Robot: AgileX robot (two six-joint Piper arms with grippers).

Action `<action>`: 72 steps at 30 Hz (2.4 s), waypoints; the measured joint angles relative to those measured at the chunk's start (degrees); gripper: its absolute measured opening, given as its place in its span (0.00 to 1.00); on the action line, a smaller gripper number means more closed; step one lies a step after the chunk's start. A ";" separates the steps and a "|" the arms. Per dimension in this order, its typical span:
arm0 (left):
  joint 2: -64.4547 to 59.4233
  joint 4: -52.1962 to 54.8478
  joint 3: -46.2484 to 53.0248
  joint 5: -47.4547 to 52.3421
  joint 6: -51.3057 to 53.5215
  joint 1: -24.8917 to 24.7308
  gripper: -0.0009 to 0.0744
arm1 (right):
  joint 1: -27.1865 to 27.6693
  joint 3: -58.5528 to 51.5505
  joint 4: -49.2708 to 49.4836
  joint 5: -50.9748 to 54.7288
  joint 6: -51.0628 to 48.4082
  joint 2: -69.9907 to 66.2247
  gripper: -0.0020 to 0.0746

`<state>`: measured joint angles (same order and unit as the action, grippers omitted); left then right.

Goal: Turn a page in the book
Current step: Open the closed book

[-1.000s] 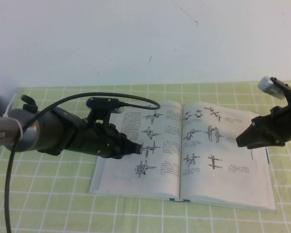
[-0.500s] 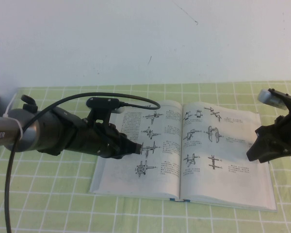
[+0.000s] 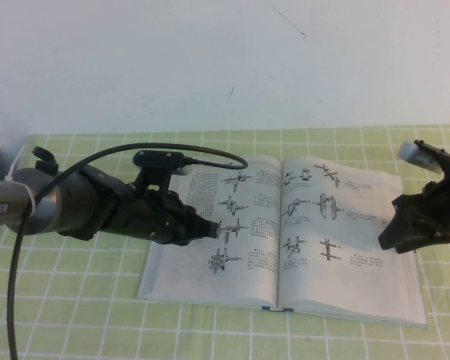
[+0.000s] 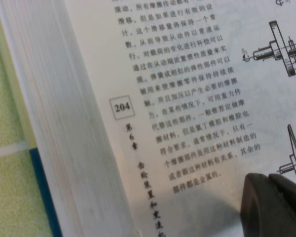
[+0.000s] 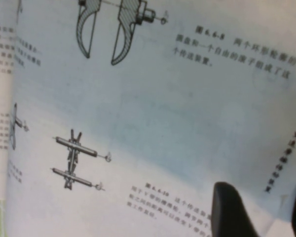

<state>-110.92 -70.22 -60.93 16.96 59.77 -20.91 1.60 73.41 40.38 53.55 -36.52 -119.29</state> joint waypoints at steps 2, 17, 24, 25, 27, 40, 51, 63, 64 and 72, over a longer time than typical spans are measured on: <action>0.00 0.00 0.00 0.00 0.00 0.00 0.01 | 0.00 -0.01 1.58 0.09 -0.51 -0.24 0.40; 0.00 0.00 0.00 0.00 0.47 0.00 0.01 | -1.81 0.12 11.79 -0.01 -5.50 -1.11 0.40; 0.00 -0.10 0.00 0.00 0.47 0.00 0.01 | -1.81 0.12 12.54 0.19 -7.03 -1.11 0.40; 0.00 -0.10 0.00 0.00 0.47 0.00 0.01 | -1.81 0.12 12.56 0.19 -7.03 -1.11 0.40; 0.00 -0.10 0.00 0.00 0.47 0.00 0.01 | -1.81 0.26 12.67 0.42 -7.16 -1.11 0.40; 0.00 -0.10 0.00 0.00 0.47 0.00 0.01 | -1.81 7.15 -5.72 6.24 3.81 0.81 0.40; 0.00 -0.10 0.00 0.00 0.43 0.00 0.01 | -1.81 7.15 -8.44 8.32 5.86 -2.43 0.41; 0.00 -0.71 0.00 0.00 0.43 0.00 0.01 | -2.46 7.27 1.43 8.25 2.38 -4.61 0.41; 0.00 -0.83 0.00 0.00 0.43 0.00 0.01 | -2.87 7.27 1.98 8.22 2.02 -4.69 0.41; 0.00 -0.92 0.00 0.00 0.43 0.00 0.01 | -5.54 7.37 4.28 7.23 0.30 -4.97 0.41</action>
<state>-110.92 -71.14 -60.93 16.96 60.20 -20.91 -3.93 80.78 44.66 60.78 -36.22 -124.26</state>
